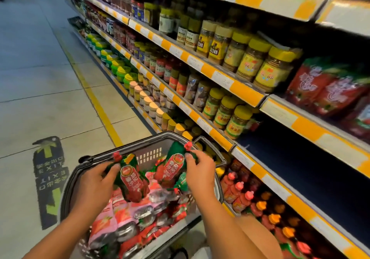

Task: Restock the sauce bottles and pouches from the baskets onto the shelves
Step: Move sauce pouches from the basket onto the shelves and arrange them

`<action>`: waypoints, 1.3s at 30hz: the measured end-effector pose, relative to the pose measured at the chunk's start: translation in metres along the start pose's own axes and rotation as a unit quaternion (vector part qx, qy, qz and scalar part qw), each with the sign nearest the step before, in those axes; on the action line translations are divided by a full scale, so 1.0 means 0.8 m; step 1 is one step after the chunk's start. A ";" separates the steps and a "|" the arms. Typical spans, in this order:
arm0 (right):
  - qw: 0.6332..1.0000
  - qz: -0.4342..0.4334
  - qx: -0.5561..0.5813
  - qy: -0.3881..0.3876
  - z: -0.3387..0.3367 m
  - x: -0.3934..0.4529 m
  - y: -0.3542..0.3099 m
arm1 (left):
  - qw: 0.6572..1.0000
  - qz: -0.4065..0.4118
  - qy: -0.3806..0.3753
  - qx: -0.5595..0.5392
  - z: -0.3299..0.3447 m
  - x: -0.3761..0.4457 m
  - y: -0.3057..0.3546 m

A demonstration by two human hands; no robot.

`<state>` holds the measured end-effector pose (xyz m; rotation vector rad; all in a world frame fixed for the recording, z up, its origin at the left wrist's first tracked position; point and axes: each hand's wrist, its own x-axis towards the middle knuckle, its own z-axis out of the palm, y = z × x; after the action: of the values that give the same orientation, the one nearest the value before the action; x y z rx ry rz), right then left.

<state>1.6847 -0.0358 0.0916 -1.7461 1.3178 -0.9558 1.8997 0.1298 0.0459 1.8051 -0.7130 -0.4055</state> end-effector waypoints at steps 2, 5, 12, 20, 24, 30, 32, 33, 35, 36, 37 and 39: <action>0.999 -0.015 0.022 0.042 -0.039 0.006 -0.006 | 0.999 0.005 -0.005 -0.034 0.008 -0.002 0.027; 0.992 -0.042 0.052 0.106 -0.106 0.009 -0.007 | 0.998 0.024 -0.006 -0.055 0.027 -0.007 0.077; 0.974 -0.053 0.119 0.186 -0.280 -0.019 0.031 | 0.991 0.073 -0.064 -0.097 0.100 -0.040 0.187; 0.937 -0.011 0.135 0.322 -0.443 -0.093 0.084 | 0.953 0.081 -0.231 -0.181 0.228 -0.111 0.287; 0.916 0.031 0.162 0.367 -0.494 -0.131 0.117 | 0.931 0.044 -0.303 -0.198 0.295 -0.166 0.317; 0.864 0.107 0.224 0.437 -0.555 -0.185 0.173 | 0.904 -0.021 -0.383 -0.189 0.382 -0.244 0.325; 0.843 0.127 0.246 0.462 -0.572 -0.198 0.191 | 0.895 -0.054 -0.401 -0.187 0.408 -0.266 0.327; 0.830 0.137 0.259 0.475 -0.581 -0.204 0.198 | 0.892 -0.069 -0.407 -0.186 0.420 -0.276 0.328; 0.805 0.155 0.282 0.499 -0.598 -0.212 0.209 | 0.884 -0.091 -0.418 -0.186 0.444 -0.292 0.332; 0.794 0.161 0.290 0.510 -0.606 -0.215 0.214 | 0.880 -0.099 -0.425 -0.185 0.457 -0.299 0.335; 0.781 0.163 0.297 0.524 -0.616 -0.219 0.218 | 0.877 -0.104 -0.432 -0.183 0.471 -0.307 0.338; 0.760 0.167 0.306 0.549 -0.634 -0.226 0.226 | 0.875 -0.102 -0.439 -0.175 0.499 -0.321 0.346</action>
<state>1.1243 0.0433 0.1378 -0.3068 1.5958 -2.0277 1.3934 -0.0571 0.1511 1.2954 -0.9733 -1.4571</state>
